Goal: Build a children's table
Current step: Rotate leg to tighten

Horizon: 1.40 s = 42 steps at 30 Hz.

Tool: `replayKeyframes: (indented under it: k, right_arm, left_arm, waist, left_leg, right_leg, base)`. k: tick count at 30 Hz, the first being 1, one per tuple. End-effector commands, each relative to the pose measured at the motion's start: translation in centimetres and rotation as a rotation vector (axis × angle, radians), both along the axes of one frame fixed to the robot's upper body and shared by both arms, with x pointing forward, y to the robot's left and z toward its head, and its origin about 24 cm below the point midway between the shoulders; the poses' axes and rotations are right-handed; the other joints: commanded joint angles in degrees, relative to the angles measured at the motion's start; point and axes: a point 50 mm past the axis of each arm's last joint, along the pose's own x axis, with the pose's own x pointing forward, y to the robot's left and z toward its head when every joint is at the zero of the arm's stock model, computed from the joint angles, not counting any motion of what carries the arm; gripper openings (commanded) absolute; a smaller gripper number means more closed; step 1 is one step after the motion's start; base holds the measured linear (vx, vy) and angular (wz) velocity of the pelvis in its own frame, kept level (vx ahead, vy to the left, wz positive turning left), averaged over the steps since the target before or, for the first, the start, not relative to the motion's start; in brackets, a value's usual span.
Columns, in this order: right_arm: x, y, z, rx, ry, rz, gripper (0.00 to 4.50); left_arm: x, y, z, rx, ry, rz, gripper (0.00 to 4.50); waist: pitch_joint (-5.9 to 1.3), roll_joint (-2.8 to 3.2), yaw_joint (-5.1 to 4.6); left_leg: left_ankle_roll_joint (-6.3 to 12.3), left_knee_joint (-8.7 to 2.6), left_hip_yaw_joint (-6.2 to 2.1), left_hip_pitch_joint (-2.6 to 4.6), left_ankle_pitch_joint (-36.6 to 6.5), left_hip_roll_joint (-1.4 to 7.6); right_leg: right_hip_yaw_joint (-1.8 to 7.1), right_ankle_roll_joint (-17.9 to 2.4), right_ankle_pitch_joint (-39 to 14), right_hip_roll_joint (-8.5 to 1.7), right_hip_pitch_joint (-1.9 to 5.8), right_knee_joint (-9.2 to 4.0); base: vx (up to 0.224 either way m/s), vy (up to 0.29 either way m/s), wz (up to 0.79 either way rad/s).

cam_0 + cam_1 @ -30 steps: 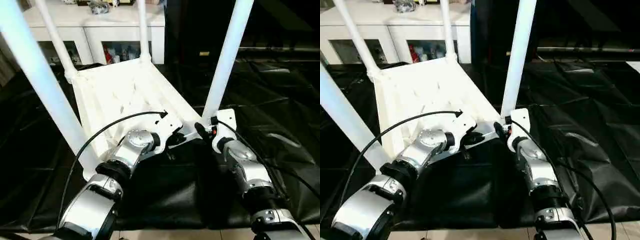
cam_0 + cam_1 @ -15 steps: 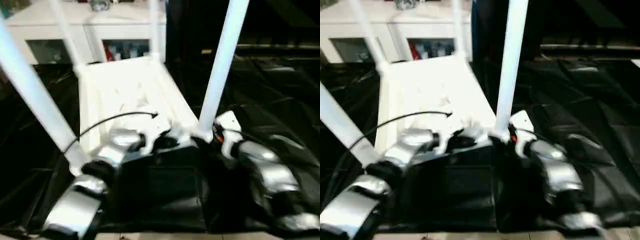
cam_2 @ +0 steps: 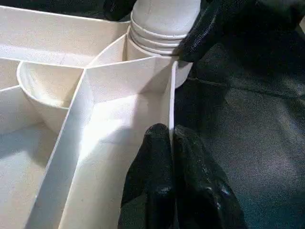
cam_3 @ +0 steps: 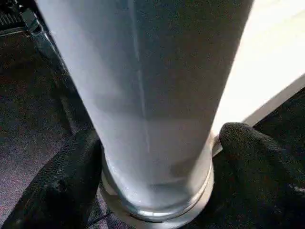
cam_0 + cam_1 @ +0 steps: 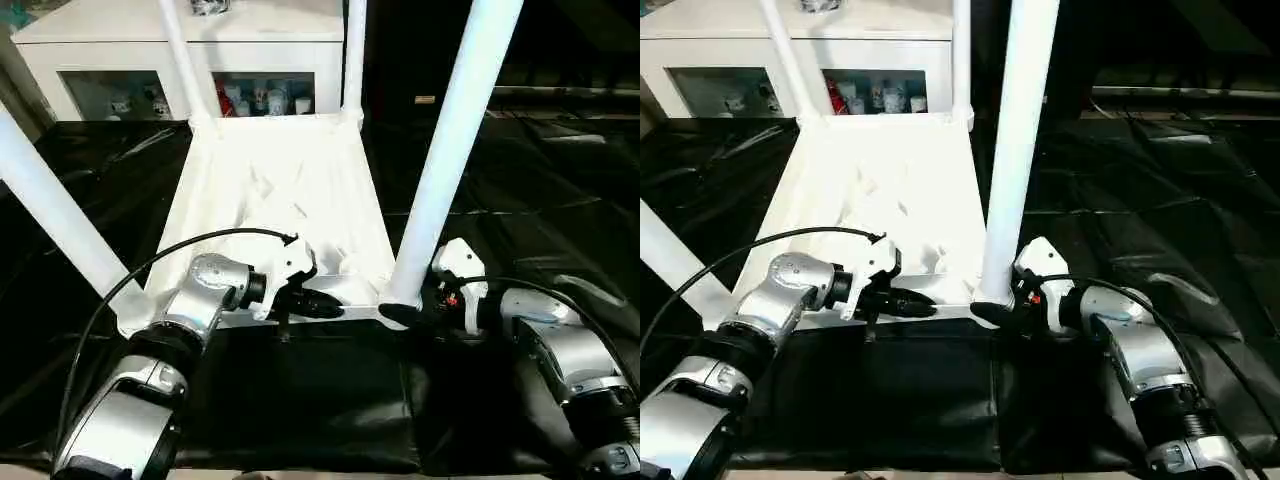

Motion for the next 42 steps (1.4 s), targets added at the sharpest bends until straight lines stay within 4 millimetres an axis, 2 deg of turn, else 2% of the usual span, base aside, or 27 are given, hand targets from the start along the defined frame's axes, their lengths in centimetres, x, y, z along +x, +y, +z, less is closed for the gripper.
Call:
replayKeyframes:
  k: [1,2,10,15,16,18,19,20,21,22,23,24,25,26,27,29,31,33,34,35,36,38,40,42]
  right_arm:
    - [0.0,0.3,-0.2,0.003,0.026,0.017,3.69]
    - [0.0,0.3,-0.2,0.008,0.027,0.018,3.51]
    - [0.0,0.1,-0.5,0.013,0.032,0.009,2.95]
    - [0.4,0.2,-1.4,0.049,0.045,-0.133,2.74]
    - [0.4,0.2,-1.5,0.058,0.048,-0.152,2.74]
    - [1.0,0.5,-2.3,0.088,0.061,-0.288,2.72]
    - [1.2,0.7,-2.6,0.094,0.067,-0.344,2.72]
    - [1.2,0.7,-2.6,0.094,0.067,-0.344,2.72]
    - [1.6,1.0,-3.1,0.078,0.065,-0.456,2.72]
    - [2.0,1.3,-3.6,0.055,0.065,-0.568,2.72]
    - [2.0,1.3,-3.6,0.055,0.065,-0.568,2.72]
    - [2.3,1.5,-4.0,0.022,0.063,-0.648,2.72]
    - [2.5,2.0,-4.4,-0.002,0.064,-0.707,2.72]
    - [2.5,2.1,-4.5,-0.008,0.064,-0.719,2.72]
    - [2.8,2.9,-4.3,0.007,0.049,-0.724,2.72]
    - [3.1,3.5,-3.8,0.028,0.024,-0.709,2.72]
    - [3.3,3.5,-3.4,0.050,0.009,-0.704,2.72]
    - [3.5,3.5,-2.8,0.082,-0.014,-0.692,3.26]
    - [3.5,3.5,-2.8,0.082,-0.014,-0.692,3.40]
    - [3.6,3.4,-2.4,0.101,-0.029,-0.673,3.42]
    - [3.6,3.4,-2.3,0.102,-0.034,-0.666,3.49]
    - [3.6,3.0,-1.4,0.120,-0.060,-0.565,3.61]
    - [3.5,2.8,-1.1,0.123,-0.064,-0.536,3.88]
    - [2.5,1.6,-0.5,0.056,-0.081,-0.332,3.88]
  left_arm:
    - [-0.7,-0.8,-0.3,-0.063,0.037,-0.039,0.00]
    - [-0.8,-0.8,-0.3,-0.065,0.041,-0.041,0.00]
    - [-0.9,-0.7,-0.4,-0.067,0.047,-0.039,0.00]
    - [-0.7,-1.1,-1.2,-0.023,0.030,0.035,0.00]
    - [-0.6,-1.1,-1.3,-0.013,0.025,0.046,0.00]
    - [0.1,-1.9,-1.9,0.028,-0.007,0.181,0.00]
    - [0.4,-2.3,-2.1,0.036,-0.022,0.239,0.00]
    - [0.4,-2.3,-2.1,0.036,-0.022,0.239,0.00]
    - [0.8,-3.2,-2.2,0.036,-0.028,0.311,0.00]
    - [1.1,-4.2,-2.2,0.041,-0.030,0.381,0.00]
    - [1.1,-4.2,-2.2,0.041,-0.030,0.381,0.00]
    - [1.2,-5.0,-2.2,0.041,-0.027,0.403,0.00]
    - [1.3,-6.0,-2.0,0.030,-0.036,0.428,0.00]
    - [1.3,-6.3,-1.9,0.026,-0.038,0.432,0.00]
    - [1.3,-7.4,-1.6,0.013,-0.043,0.429,0.00]
    - [1.3,-7.9,-1.5,0.019,-0.063,0.407,0.00]
    - [1.3,-7.9,-1.5,0.023,-0.070,0.401,0.00]
    - [1.4,-7.5,-1.5,0.026,-0.077,0.396,0.00]
    - [1.4,-7.5,-1.5,0.026,-0.077,0.396,0.00]
    - [1.4,-7.2,-1.5,0.025,-0.083,0.383,0.00]
    - [1.4,-7.1,-1.5,0.025,-0.084,0.379,0.00]
    - [1.7,-6.0,-1.3,0.032,-0.095,0.369,0.00]
    - [1.8,-5.7,-1.2,0.035,-0.098,0.370,0.00]
    - [1.8,-4.1,-1.0,0.043,-0.093,0.304,0.00]
  waist:
    - [-3.25,-1.32,0.20]
    - [-3.24,-1.31,0.16]
    - [-3.37,-1.45,0.17]
    - [-3.23,-1.41,-0.14]
    - [-3.13,-1.49,-0.37]
    - [-2.77,-1.50,-0.75]
    - [-2.66,-1.51,-0.90]
    - [-2.52,-1.60,-1.04]
    - [-2.47,-1.65,-1.12]
    - [-2.32,-1.46,-1.48]
    - [-2.30,-1.59,-1.62]
    - [-2.35,-1.72,-1.82]
    - [-2.34,-1.66,-1.82]
    - [-2.11,-1.64,-2.13]
    - [-2.13,-1.47,-2.21]
    - [-2.25,-1.54,-2.29]
    - [-2.38,-1.27,-2.27]
    - [-2.61,-1.27,-2.23]
    - [-2.61,-1.27,-2.23]
    - [-2.68,-1.31,-2.15]
    - [-2.67,-1.34,-2.14]
    - [-2.69,-1.39,-2.12]
    - [-2.75,-1.43,-2.05]
    - [-2.76,-1.50,-1.69]
  left_leg:
    - [4.91,-3.70,-0.72,1.07,-10.8,2.32]
    - [4.87,-3.70,-0.72,1.04,-10.7,2.31]
    - [5.82,-3.45,-0.67,0.95,-8.8,2.19]
    - [5.19,-3.59,-0.70,0.94,-10.1,2.17]
    - [4.50,-3.72,-0.78,0.91,-11.1,2.08]
    - [2.60,-4.08,-0.93,1.42,-15.4,2.03]
    - [2.11,-4.18,-0.93,1.45,-16.4,1.94]
    - [1.08,-4.34,-1.13,1.78,-18.3,1.91]
    - [0.74,-4.39,-1.21,1.71,-19.0,1.84]
    - [-0.66,-4.58,-1.35,2.06,-20.8,1.81]
    - [-1.07,-4.60,-1.43,2.28,-21.7,1.73]
    - [-1.09,-4.64,-1.60,2.07,-21.9,1.58]
    - [-1.05,-4.63,-1.60,2.20,-22.3,1.58]
    - [-1.08,-4.54,-1.61,2.51,-23.8,1.43]
    - [-1.02,-4.51,-1.73,2.65,-24.8,1.34]
    - [-0.59,-4.57,-1.86,2.59,-25.3,1.30]
    - [-0.23,-4.85,-1.95,2.29,-24.6,1.45]
    - [0.22,-5.09,-1.86,2.00,-23.1,1.60]
    - [0.22,-5.09,-1.86,2.00,-23.1,1.60]
    - [0.63,-5.12,-1.71,1.86,-21.9,1.66]
    - [0.90,-5.10,-1.64,1.74,-21.5,1.65]
    - [1.30,-5.07,-1.59,1.68,-21.0,1.65]
    - [2.02,-4.89,-1.40,1.70,-20.3,1.68]
    - [2.89,-4.87,-1.38,1.36,-18.2,1.76]
  right_leg:
    - [1.38,-15.0,-10.1,-2.73,2.65,-2.99]
    - [1.38,-14.8,-10.1,-2.68,2.62,-2.98]
    - [1.34,-15.0,-8.2,-2.64,2.66,-2.75]
    - [1.36,-14.7,-10.2,-2.64,2.52,-2.97]
    - [1.34,-14.3,-12.2,-2.67,2.53,-3.24]
    - [1.38,-12.7,-18.9,-2.73,2.13,-4.10]
    - [1.40,-12.1,-20.6,-2.66,2.04,-4.29]
    - [1.36,-11.0,-23.9,-2.71,1.88,-4.70]
    - [1.35,-10.5,-25.2,-2.69,1.96,-4.80]
    - [1.36,-9.1,-28.3,-2.65,1.39,-5.17]
    - [1.23,-8.7,-29.6,-2.62,1.38,-5.35]
    - [1.18,-7.6,-31.1,-2.73,1.55,-5.57]
    - [1.17,-7.3,-31.6,-2.70,1.39,-5.73]
    - [1.07,-6.6,-33.6,-2.59,0.88,-6.20]
    - [0.97,-5.8,-35.0,-2.60,0.86,-6.45]
    - [0.91,-5.3,-34.9,-2.61,0.95,-6.67]
    - [0.97,-5.5,-32.4,-2.59,1.25,-6.46]
    - [1.06,-6.8,-28.0,-2.59,1.64,-6.09]
    - [1.06,-6.8,-28.0,-2.59,1.64,-6.09]
    - [1.20,-8.0,-24.7,-2.55,1.79,-5.79]
    - [1.22,-8.6,-23.9,-2.63,1.94,-5.66]
    - [1.20,-9.0,-23.4,-2.65,2.14,-5.61]
    - [1.33,-9.5,-22.2,-2.71,2.16,-5.50]
    - [1.30,-9.7,-21.2,-2.76,2.66,-5.40]
  base:
    - [0.000,0.000,0.00]
    - [0.000,0.000,0.00]
    - [0.000,0.000,0.00]
    - [0.000,0.000,0.00]
    - [0.000,0.000,0.00]
    - [0.000,0.000,0.00]
    - [0.000,0.000,0.00]
    - [0.000,0.000,0.00]
    - [0.000,0.000,0.00]
    - [0.000,0.000,0.00]
    - [0.000,0.000,0.00]
    - [0.000,0.000,0.00]
    - [0.000,0.000,0.00]
    - [0.000,0.000,0.00]
    - [0.000,0.000,0.00]
    - [0.000,0.000,0.00]
    - [0.000,0.000,0.00]
    - [0.000,0.000,0.00]
    - [0.000,0.000,0.00]
    - [0.000,0.000,0.00]
    - [0.000,0.000,0.00]
    - [0.000,0.000,0.00]
    - [0.000,0.000,0.00]
    - [0.000,0.000,0.00]
